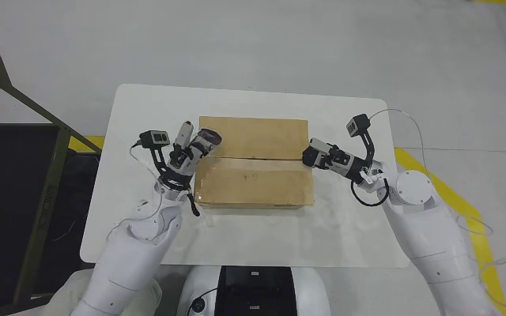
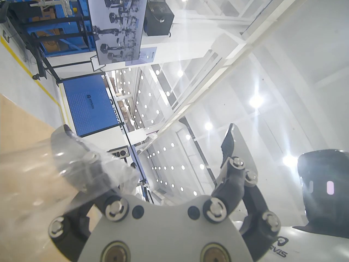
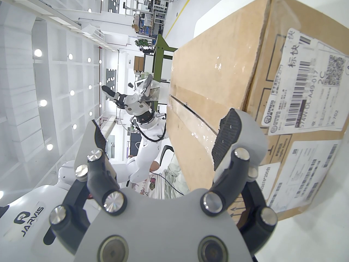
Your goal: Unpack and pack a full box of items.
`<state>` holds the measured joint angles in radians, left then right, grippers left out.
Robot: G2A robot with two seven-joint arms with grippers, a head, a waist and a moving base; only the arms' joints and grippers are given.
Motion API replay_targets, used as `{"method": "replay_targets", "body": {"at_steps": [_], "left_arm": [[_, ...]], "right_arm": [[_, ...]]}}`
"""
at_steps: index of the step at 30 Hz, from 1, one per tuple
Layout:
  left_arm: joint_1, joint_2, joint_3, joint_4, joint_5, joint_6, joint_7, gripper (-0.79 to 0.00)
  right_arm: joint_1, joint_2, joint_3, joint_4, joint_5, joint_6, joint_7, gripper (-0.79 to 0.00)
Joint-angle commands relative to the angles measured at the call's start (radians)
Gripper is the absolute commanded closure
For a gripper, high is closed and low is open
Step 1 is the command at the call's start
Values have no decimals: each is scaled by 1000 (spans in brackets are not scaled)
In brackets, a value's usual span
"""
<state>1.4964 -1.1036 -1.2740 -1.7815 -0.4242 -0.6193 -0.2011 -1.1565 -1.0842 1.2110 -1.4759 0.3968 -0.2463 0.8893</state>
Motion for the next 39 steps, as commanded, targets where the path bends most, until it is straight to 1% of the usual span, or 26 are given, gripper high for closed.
{"method": "replay_targets", "body": {"at_steps": [1,5,8,15,19,22,24,28,33,36,39], "left_arm": [[-11,-4,15,-12,32,31,1,-785],[-35,-11,45,-35,75,100,-6,-785],[-53,-17,69,-46,100,135,-1,-785],[-79,-34,121,-86,172,147,31,-785],[-97,-43,153,-92,203,190,38,-785],[-113,-49,184,-92,229,245,24,-785],[-122,-52,205,-89,245,276,-5,-785],[-138,-56,223,-85,258,298,-56,-785],[-145,-56,207,-102,236,290,-112,-785],[-145,-51,164,-108,240,274,-141,-785],[-129,-46,105,-115,224,252,-120,-785]], "right_arm": [[0,0,0,0,0,0,0,-785],[0,0,0,0,0,0,0,-785],[0,0,0,0,0,0,0,-785],[0,0,0,0,0,0,0,-785],[0,0,0,0,0,0,0,-785],[0,0,0,0,0,0,0,-785],[0,0,0,0,0,0,0,-785],[0,0,0,0,0,0,0,-785],[0,0,0,0,0,0,0,-785],[0,0,0,0,0,0,0,-785],[0,0,0,0,0,0,0,-785]]}}
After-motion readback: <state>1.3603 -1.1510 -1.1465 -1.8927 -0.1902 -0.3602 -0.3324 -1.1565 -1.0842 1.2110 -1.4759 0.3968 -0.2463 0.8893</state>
